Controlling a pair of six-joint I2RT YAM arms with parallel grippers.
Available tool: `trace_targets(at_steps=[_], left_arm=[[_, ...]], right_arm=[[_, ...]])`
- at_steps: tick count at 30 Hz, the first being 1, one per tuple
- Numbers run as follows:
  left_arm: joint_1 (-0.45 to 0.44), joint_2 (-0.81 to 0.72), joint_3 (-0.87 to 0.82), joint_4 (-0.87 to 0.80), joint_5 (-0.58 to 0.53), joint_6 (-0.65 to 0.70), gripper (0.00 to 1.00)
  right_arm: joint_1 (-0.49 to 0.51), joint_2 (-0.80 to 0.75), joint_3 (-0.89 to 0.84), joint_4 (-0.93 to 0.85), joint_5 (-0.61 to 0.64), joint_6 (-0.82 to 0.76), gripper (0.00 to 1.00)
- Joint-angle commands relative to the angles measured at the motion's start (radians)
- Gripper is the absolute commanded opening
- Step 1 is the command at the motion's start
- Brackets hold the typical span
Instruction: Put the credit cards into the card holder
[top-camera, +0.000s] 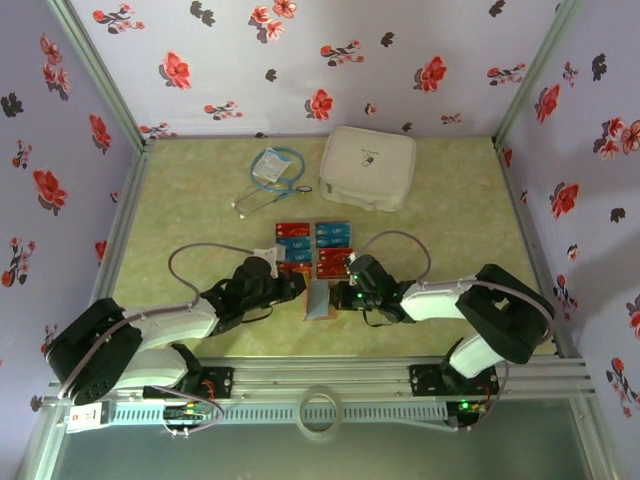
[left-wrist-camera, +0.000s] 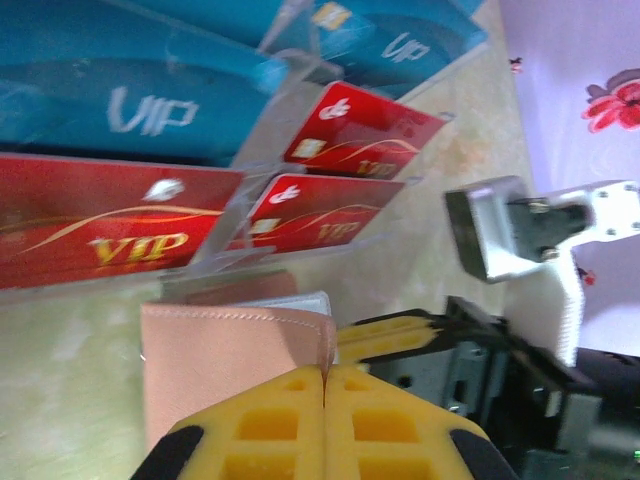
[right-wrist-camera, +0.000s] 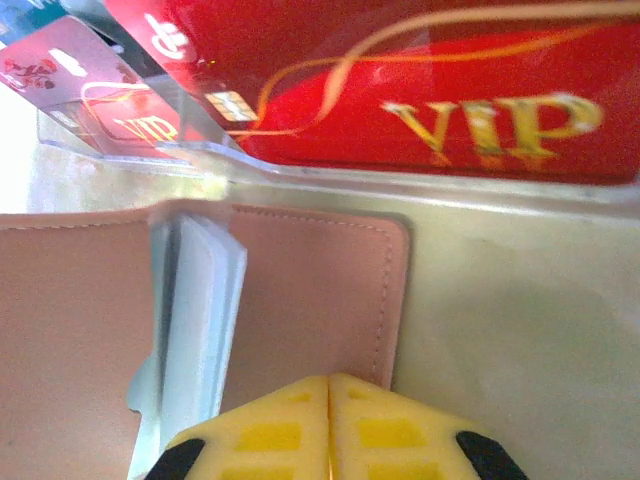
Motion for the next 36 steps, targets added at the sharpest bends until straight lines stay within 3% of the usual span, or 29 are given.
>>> trace_targets(at_steps=[1,12,21,25,30,36], left_arm=[[-0.001,-0.041,-0.041,-0.023,-0.058,-0.017,0.0],[0.026,-0.091,-0.088,-0.093,-0.093,0.015,0.0],[0.071,-0.076,-0.073,-0.159,-0.106,0.057,0.01],[0.088,-0.062,-0.036,-0.263,-0.132,0.091,0.25],[0.099,-0.029,-0.033,-0.28,-0.141,0.109,0.54],[0.103,-0.033,-0.038,-0.283,-0.155,0.116,0.68]], right_arm=[[-0.023,-0.049,-0.037,-0.15,0.026,-0.009,0.08],[-0.042,-0.283,-0.009,-0.384,0.094,-0.063,0.08],[-0.01,-0.191,0.075,-0.315,0.003,-0.081,0.08],[0.01,-0.113,0.12,-0.274,-0.001,-0.082,0.08],[0.01,-0.024,0.202,-0.247,0.003,-0.098,0.07],[0.013,0.061,0.269,-0.213,-0.017,-0.098,0.07]])
